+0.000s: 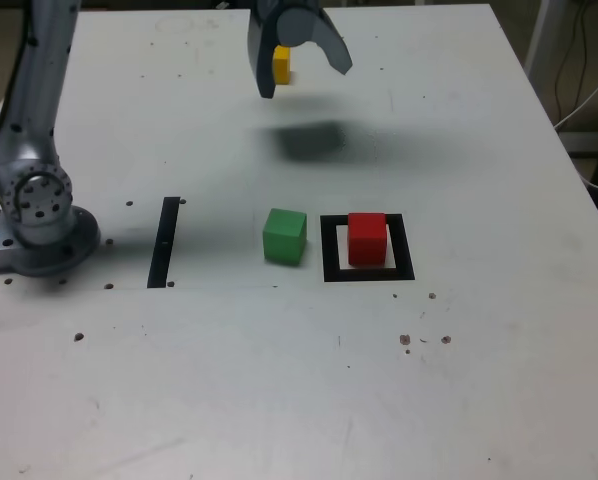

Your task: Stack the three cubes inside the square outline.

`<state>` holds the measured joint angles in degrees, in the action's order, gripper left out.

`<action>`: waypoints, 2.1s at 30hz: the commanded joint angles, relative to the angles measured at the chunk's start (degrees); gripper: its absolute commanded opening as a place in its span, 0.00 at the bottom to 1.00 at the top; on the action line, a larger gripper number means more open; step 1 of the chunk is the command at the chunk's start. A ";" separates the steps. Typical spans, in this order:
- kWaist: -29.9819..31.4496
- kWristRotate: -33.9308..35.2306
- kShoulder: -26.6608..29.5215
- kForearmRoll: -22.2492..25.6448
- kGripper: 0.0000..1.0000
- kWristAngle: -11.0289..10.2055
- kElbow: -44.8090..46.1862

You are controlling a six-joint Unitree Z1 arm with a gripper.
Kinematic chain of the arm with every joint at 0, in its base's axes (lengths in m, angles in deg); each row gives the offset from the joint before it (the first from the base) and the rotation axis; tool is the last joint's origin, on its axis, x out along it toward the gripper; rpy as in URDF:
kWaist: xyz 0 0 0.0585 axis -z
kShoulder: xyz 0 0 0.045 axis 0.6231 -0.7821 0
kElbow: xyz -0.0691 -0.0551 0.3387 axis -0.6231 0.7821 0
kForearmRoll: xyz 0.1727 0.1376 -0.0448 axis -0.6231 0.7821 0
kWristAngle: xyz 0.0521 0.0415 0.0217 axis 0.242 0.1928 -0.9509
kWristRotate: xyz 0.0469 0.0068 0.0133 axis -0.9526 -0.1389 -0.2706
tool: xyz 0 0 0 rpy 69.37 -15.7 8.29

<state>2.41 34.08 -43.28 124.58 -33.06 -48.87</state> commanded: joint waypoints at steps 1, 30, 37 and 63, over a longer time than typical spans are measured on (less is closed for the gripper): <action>-1.49 -1.78 -1.73 1.00 0.98 -0.29 -2.62; -13.47 -22.84 -15.54 9.34 0.98 -3.73 -26.25; -13.79 -26.21 -15.57 9.96 0.98 -4.67 -26.46; -14.66 -28.00 -18.89 9.25 0.97 -6.66 -27.18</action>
<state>-12.13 5.92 -61.25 133.61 -39.56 -75.77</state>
